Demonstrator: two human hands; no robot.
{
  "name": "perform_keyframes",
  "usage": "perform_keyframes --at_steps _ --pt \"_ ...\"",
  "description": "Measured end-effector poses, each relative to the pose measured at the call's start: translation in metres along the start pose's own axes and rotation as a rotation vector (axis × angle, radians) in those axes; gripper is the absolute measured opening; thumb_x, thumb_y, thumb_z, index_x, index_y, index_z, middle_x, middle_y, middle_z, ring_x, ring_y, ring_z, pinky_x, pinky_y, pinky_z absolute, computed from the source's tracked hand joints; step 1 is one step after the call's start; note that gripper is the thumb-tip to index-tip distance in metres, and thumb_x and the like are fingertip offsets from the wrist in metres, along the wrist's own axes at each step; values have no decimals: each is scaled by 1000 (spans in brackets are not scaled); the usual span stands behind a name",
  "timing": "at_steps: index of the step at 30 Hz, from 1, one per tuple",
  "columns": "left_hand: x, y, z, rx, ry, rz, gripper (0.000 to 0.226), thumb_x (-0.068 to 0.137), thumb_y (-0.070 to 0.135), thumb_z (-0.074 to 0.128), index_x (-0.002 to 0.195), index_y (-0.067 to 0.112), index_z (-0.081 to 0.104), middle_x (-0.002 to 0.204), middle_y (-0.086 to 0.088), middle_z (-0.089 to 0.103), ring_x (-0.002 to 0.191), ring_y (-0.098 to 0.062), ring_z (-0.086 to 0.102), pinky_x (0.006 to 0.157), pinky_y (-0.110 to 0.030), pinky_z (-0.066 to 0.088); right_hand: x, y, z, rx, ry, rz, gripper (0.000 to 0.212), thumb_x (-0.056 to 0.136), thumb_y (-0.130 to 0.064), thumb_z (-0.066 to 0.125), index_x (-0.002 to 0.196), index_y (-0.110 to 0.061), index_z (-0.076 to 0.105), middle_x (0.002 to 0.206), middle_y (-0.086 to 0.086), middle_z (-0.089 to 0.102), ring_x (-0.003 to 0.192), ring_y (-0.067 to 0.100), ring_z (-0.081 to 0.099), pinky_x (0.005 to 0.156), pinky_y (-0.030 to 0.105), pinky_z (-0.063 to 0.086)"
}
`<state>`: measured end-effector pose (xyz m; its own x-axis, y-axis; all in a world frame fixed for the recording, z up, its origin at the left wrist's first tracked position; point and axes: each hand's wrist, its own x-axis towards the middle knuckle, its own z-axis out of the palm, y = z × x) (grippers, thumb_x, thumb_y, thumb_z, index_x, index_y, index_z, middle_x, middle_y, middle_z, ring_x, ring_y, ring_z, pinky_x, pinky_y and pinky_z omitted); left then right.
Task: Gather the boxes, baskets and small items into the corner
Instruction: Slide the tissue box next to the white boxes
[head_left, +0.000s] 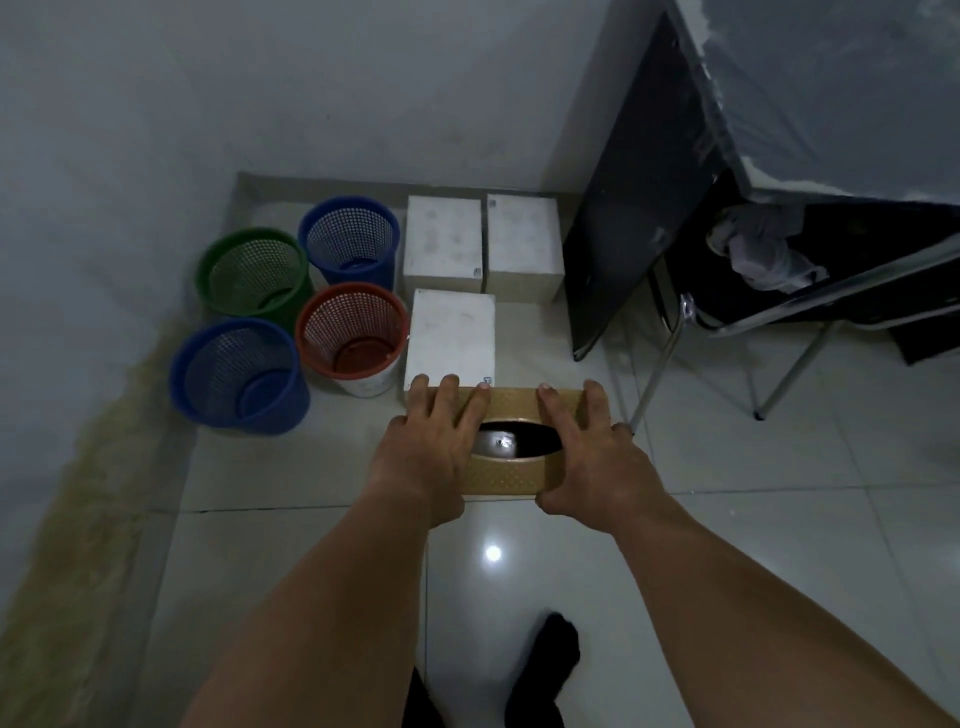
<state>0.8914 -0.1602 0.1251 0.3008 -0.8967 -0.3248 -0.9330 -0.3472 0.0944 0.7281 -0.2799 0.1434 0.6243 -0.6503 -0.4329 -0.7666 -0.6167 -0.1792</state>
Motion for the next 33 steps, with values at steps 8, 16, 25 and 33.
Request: perform_keyframes --at_steps 8,16,25,33 --pt "86 26 1 -52 -38 58 115 65 39 80 150 22 4 157 -6 6 145 -38 4 100 -47 46 61 63 -6 -11 -27 17 123 64 -53 78 150 -45 -9 156 8 -10 120 39 42 89 46 51" --pt "206 64 43 -262 -138 -4 102 67 24 79 145 23 13 160 -1 3 148 -35 0 103 -48 45 172 157 -2 -65 -153 -13 124 63 -56 78 150 -44 -9 155 6 -10 120 38 44 89 46 51" --pt "322 54 136 -182 -209 -14 111 73 29 78 151 20 -1 161 -8 4 148 -37 0 116 -56 23 301 209 74 -77 -237 -30 128 62 -60 81 146 -46 -15 156 4 -10 118 36 48 92 50 51" --pt "436 19 223 41 -166 57 111 66 49 77 149 16 12 156 -14 15 142 -38 18 113 -58 23 428 240 162 -50 -247 -13 128 57 -59 85 145 -48 -8 154 3 6 111 39 55 90 54 52"
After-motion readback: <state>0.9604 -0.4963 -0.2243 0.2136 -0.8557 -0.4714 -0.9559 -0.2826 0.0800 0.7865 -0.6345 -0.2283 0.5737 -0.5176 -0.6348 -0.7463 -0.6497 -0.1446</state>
